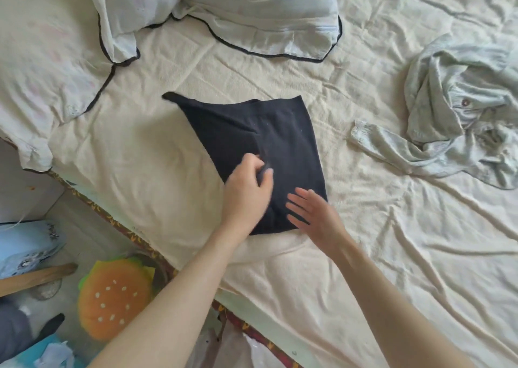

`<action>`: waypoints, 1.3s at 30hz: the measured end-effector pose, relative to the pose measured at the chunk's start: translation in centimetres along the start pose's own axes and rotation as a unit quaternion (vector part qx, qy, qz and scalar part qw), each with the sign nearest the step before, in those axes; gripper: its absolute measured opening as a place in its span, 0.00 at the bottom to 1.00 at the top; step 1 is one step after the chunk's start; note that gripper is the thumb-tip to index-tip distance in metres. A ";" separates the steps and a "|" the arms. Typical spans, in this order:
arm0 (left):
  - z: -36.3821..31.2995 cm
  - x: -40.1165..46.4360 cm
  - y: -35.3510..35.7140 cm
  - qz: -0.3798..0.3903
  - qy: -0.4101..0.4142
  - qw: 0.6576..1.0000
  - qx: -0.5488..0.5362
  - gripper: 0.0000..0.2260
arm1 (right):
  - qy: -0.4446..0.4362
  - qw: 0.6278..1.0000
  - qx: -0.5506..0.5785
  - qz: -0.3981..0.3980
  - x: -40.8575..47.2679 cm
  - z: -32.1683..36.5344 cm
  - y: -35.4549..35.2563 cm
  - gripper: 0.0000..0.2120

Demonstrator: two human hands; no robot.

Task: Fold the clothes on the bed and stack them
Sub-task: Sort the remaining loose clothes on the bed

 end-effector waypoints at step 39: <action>12.5 -6.8 2.9 -0.027 -0.490 0.783 -0.383 0.17 | 0.081 0.964 -0.220 -0.127 0.7 -2.5 -7.6 0.03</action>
Point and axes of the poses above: each hand's wrist, its own x-axis towards the middle knuckle, its own y-axis out of the palm, z = x × y, the point moved 4 cm from there along x, towards the middle knuckle, and after that the axes turned 13 degrees about -x, right-handed, at the moved point
